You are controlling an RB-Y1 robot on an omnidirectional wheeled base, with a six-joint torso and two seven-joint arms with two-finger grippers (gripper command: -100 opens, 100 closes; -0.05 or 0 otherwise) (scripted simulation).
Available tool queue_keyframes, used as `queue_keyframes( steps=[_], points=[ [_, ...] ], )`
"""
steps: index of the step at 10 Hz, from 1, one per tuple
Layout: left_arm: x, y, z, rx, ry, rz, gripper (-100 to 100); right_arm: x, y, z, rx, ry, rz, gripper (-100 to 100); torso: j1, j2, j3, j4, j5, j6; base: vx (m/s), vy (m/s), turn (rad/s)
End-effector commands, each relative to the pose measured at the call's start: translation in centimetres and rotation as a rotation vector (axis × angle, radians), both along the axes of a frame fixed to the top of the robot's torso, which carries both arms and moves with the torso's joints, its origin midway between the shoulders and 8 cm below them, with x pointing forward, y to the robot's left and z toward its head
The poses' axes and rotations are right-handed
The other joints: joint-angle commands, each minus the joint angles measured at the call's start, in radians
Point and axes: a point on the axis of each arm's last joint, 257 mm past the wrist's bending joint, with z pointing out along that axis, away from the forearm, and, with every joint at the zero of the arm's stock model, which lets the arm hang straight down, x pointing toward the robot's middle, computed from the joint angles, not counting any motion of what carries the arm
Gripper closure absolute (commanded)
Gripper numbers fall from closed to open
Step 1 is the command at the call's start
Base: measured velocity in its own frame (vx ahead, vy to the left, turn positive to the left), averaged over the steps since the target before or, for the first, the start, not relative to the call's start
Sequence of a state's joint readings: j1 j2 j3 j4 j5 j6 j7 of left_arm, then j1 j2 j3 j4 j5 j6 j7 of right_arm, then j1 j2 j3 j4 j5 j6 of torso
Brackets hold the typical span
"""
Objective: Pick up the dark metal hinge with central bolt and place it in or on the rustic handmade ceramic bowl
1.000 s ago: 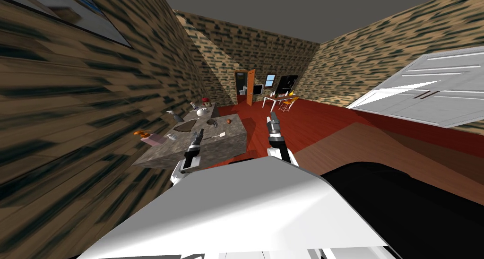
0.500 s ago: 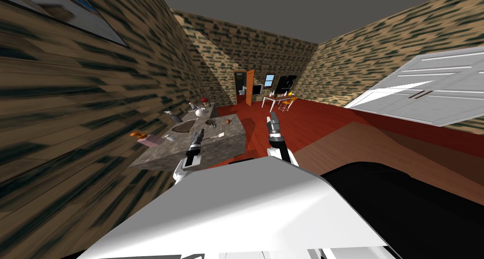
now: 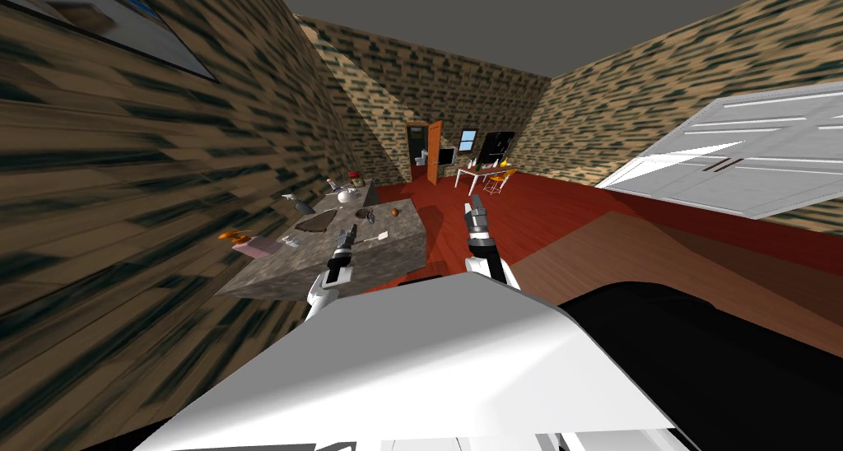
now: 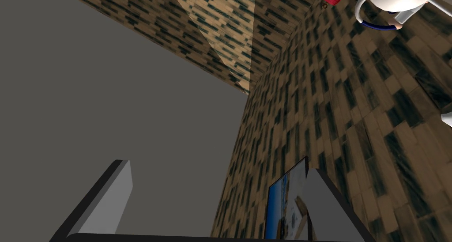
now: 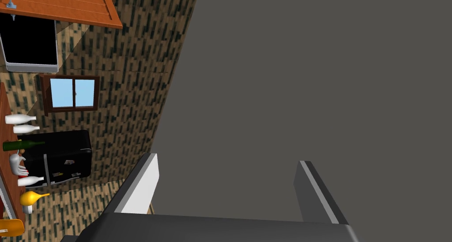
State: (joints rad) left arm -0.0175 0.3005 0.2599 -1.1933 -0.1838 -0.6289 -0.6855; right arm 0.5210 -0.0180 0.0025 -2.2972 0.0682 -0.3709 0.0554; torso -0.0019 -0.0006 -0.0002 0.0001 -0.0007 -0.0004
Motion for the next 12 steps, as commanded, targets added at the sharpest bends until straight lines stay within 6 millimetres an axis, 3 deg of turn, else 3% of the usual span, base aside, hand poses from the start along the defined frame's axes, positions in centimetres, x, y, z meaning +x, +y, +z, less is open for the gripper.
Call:
queue_keyframes(
  steps=[1,12],
  points=[
    [0.7,0.5,-0.7,0.012,0.02,0.016,-100,0.0,0.0,0.0,0.0,0.0,0.0,0,0.0,0.0,0.0,0.0,0.0,0.0,0.015,-0.063,-0.002],
    [4.3,3.0,-4.1,0.083,0.125,0.093,-100,0.0,0.0,0.0,0.0,0.0,0.0,0,0.0,-0.002,-0.001,0.0,0.0,0.0,0.021,-0.041,-0.012]
  ],
)
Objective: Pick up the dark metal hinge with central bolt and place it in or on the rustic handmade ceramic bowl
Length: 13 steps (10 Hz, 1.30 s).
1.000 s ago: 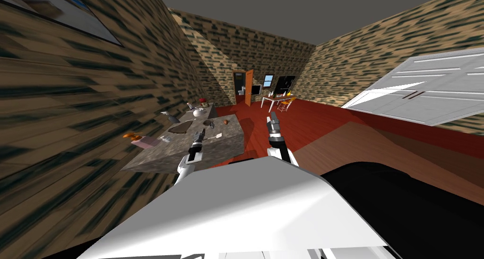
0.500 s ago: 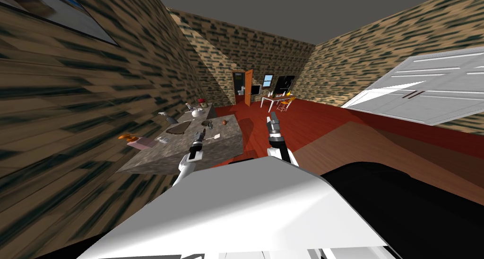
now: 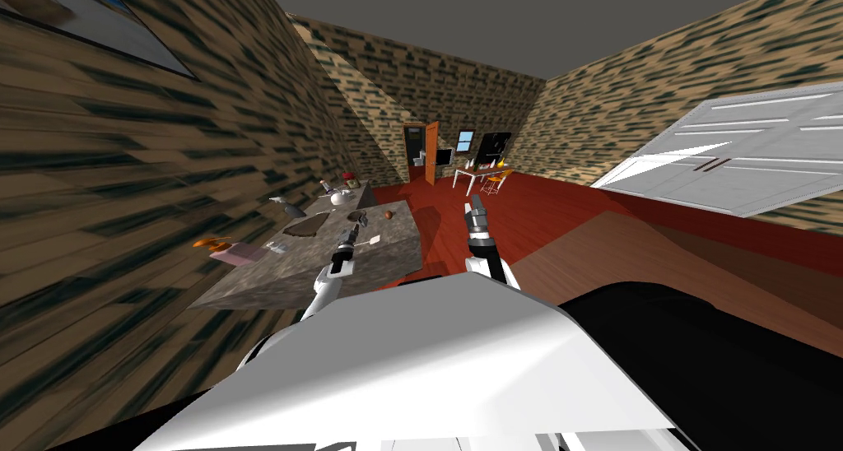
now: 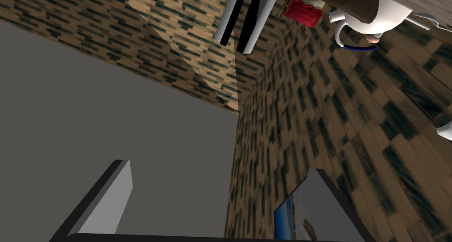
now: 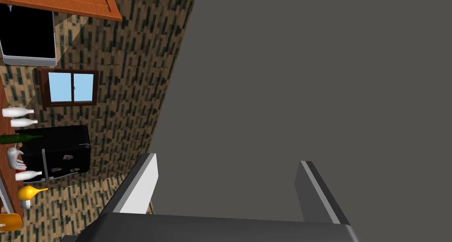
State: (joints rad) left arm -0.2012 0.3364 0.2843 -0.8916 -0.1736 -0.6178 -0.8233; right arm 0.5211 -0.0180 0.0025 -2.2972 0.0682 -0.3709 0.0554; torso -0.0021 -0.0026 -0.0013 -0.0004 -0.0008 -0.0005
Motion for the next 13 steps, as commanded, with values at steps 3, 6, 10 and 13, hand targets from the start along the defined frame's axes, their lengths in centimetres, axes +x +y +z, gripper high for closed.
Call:
queue_keyframes(
  steps=[3,6,10,13],
  points=[
    [0.9,0.9,-1.3,0.022,0.043,0.026,-100,0.0,0.0,0.0,0.0,0.0,0.0,0,0.001,0.001,0.0,0.0,0.0,0.0,0.036,-0.033,-0.013],
    [1.4,1.4,-2.0,0.036,0.07,0.043,-100,0.0,0.0,0.0,0.0,0.0,0.0,0,0.002,0.0,0.0,0.0,0.0,0.0,0.047,-0.018,-0.01],
    [2.0,2.3,-3.6,0.055,0.126,0.073,-100,0.0,0.0,0.0,0.0,0.0,0.0,0,0.001,-0.002,-0.001,-0.001,0.0,0.0,0.074,-0.021,-0.013],
    [2.1,2.7,-4.4,0.058,0.153,0.085,-100,0.0,0.0,0.0,0.0,0.0,0.0,0,0.003,0.0,0.0,0.0,0.001,0.0,0.044,-0.002,-0.003]
  ],
)
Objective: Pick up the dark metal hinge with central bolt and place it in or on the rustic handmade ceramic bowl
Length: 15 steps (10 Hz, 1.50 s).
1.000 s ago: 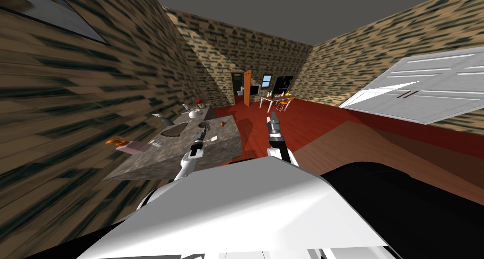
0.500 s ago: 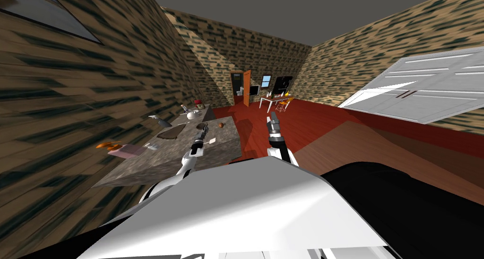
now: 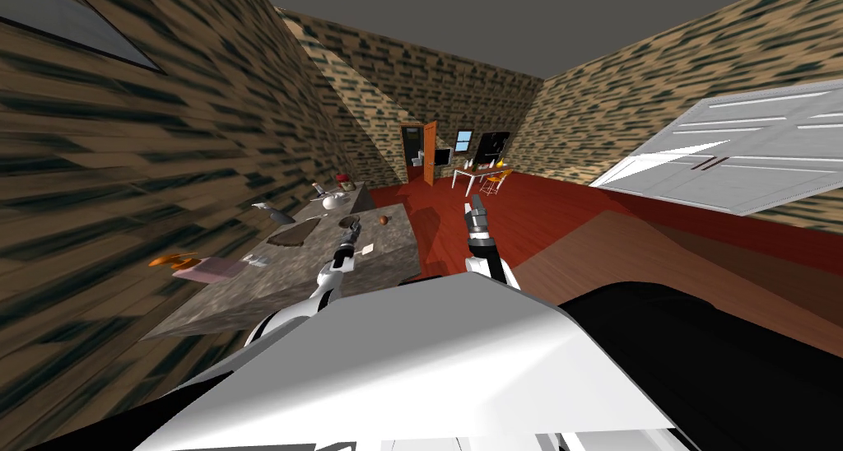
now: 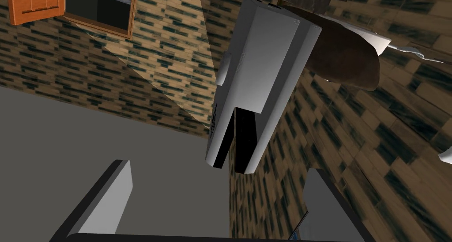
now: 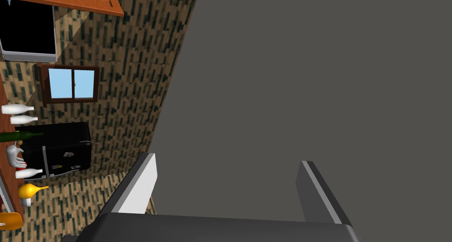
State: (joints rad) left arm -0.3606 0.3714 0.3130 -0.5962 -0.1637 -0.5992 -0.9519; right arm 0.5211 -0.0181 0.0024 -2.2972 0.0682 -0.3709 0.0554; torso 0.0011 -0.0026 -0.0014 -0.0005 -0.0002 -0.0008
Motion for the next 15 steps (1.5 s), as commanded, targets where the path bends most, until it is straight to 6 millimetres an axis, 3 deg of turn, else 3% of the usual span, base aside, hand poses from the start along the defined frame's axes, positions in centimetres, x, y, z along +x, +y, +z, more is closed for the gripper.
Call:
queue_keyframes(
  steps=[1,3,7,8,9,10,14,15],
  points=[
    [0.0,0.3,-0.7,0.002,0.021,0.01,-100,0.0,0.0,0.0,0.0,0.0,0.0,0,0.0,0.0,0.0,0.0,0.0,0.0,0.057,0.001,-0.003],
    [-0.2,0.7,-2.1,-0.003,0.061,0.028,-100,0.0,0.0,0.0,0.0,0.0,0.0,0,0.0,-0.002,-0.001,0.0,0.0,0.0,0.081,0.008,0.003],
    [-0.3,0.7,-2.2,-0.004,0.067,0.03,-100,0.0,0.0,0.0,0.0,0.0,0.0,0,0.0,0.003,0.002,0.001,0.0,0.0,0.007,0.0,0.004],
    [-0.3,0.8,-2.3,-0.005,0.068,0.03,0,0.0,0.0,0.0,0.0,0.0,0.0,0,0.0,0.003,0.002,0.001,0.0,0.0,0.0,0.0,0.0],
    [-0.3,0.8,-2.3,-0.005,0.068,0.03,-100,0.0,0.0,0.0,0.0,0.0,0.0,0,0.0,0.003,0.002,0.001,0.0,0.0,0.0,0.0,0.0],
    [-0.3,0.8,-2.3,-0.005,0.068,0.03,100,0.0,0.0,0.0,0.0,0.0,0.0,0,0.0,0.004,0.002,0.001,0.0,0.0,0.0,0.0,0.0],
    [-0.3,0.8,-2.3,-0.001,0.069,0.03,100,0.0,0.0,0.0,0.0,0.0,0.0,0,0.0,0.004,0.002,0.001,0.001,0.0,0.0,0.0,0.0],
    [-0.3,0.8,-2.3,-0.002,0.069,0.03,0,0.0,0.0,0.0,0.0,0.0,0.0,0,0.0,0.004,0.002,0.001,0.001,0.0,0.0,0.0,0.0]
  ],
)
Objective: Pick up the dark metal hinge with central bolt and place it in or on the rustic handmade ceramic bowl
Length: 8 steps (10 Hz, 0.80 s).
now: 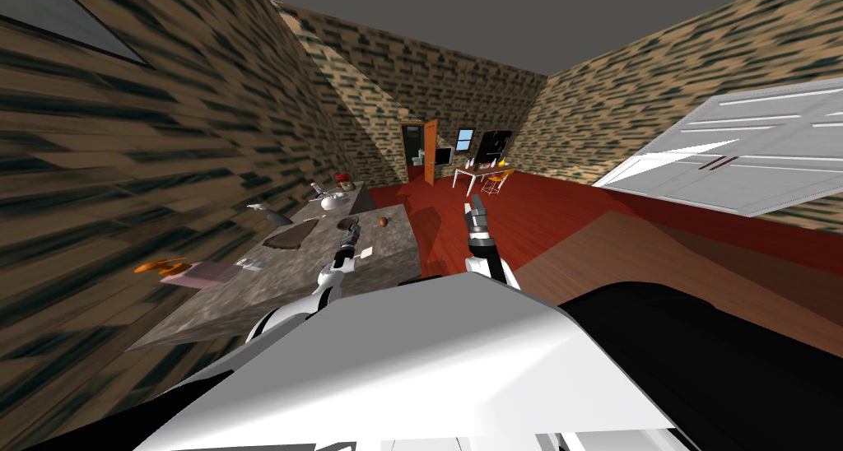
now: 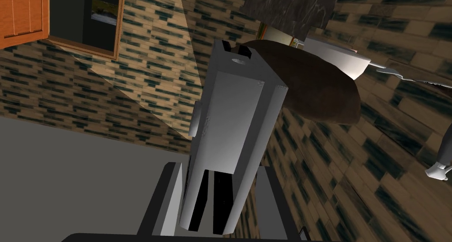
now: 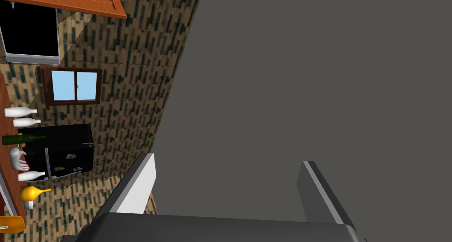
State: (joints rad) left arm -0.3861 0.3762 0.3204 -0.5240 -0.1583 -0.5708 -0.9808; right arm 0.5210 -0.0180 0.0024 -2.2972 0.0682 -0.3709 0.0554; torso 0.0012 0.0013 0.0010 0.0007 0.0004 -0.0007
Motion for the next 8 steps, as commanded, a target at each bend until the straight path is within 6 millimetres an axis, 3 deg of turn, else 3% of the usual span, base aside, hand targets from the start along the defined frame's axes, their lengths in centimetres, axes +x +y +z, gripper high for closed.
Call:
queue_keyframes(
  steps=[1,2,3,4,6,7,8],
  points=[
    [0.0,0.0,0.0,0.0,0.0,0.0,100,0.0,0.0,0.0,0.0,0.0,0.0,0,0.0,0.0,0.0,0.0,0.0,0.0,0.0,0.0,0.0],
    [0.0,0.0,0.0,0.0,0.0,0.0,0,0.0,0.0,0.0,0.0,0.0,0.0,0,0.0,0.0,0.0,0.0,0.0,0.0,0.0,0.0,0.0],
    [-1.0,2.4,-0.1,0.018,0.016,0.032,100,0.0,0.0,0.0,0.0,0.0,0.0,0,0.0,0.0,0.0,0.0,0.0,0.0,-0.082,-0.033,-0.172],
    [-1.0,2.4,-0.1,0.018,0.016,0.032,100,0.0,0.0,0.0,0.0,0.0,0.0,0,-0.002,0.004,0.002,0.0,0.0,0.001,-0.098,-0.029,-0.07],
    [-2.6,6.2,0.0,0.046,0.04,0.084,100,0.0,0.0,0.0,0.0,0.0,0.0,0,-0.001,0.008,0.002,-0.003,0.003,-0.003,-0.127,-0.06,-0.13],
    [-2.0,6.0,1.3,0.056,0.012,0.076,100,0.0,0.0,0.0,0.0,0.0,0.0,0,-0.001,0.01,0.003,-0.002,0.003,-0.003,-0.115,-0.032,-0.029],
    [-2.1,6.1,0.9,0.053,0.02,0.078,100,0.0,0.0,0.0,0.0,0.0,0.0,0,0.001,0.009,0.003,-0.002,0.002,-0.003,-0.045,0.002,0.007]
  ],
)
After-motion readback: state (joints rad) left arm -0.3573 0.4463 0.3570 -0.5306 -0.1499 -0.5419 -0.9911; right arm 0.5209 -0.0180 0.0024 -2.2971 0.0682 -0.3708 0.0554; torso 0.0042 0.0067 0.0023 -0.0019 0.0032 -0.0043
